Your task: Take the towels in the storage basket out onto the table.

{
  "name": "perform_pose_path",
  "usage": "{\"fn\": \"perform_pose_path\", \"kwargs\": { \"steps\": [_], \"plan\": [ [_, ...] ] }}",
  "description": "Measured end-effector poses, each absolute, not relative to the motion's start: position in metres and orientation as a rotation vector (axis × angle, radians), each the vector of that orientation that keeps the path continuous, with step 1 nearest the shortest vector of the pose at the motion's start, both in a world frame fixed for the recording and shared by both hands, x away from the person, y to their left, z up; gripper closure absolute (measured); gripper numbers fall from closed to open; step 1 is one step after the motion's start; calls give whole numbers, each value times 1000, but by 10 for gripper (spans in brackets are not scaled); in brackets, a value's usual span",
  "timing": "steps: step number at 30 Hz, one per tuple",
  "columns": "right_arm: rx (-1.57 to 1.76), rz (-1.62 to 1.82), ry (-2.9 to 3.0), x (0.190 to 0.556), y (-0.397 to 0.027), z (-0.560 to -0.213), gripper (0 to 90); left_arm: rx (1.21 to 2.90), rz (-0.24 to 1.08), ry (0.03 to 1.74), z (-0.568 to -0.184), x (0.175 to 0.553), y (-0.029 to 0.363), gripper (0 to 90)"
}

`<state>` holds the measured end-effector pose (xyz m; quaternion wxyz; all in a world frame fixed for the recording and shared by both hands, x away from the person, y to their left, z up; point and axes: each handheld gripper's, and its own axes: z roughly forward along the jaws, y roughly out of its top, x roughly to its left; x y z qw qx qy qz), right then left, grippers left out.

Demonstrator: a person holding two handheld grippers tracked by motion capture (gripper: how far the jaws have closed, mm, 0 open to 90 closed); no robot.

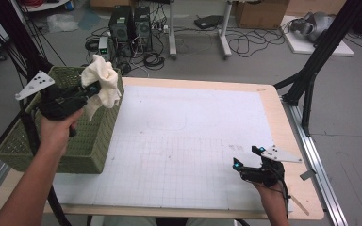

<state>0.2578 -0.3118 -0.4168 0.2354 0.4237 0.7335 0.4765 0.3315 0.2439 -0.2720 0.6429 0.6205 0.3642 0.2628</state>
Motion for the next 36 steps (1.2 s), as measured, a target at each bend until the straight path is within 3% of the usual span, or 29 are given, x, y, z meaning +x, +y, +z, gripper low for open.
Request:
{"fn": "perform_pose_path", "kwargs": {
  "steps": [36],
  "plan": [
    [1156,1308,2023,259,-310,-418,113,1690,275,666,-375,349,88,680]
  ]
}}
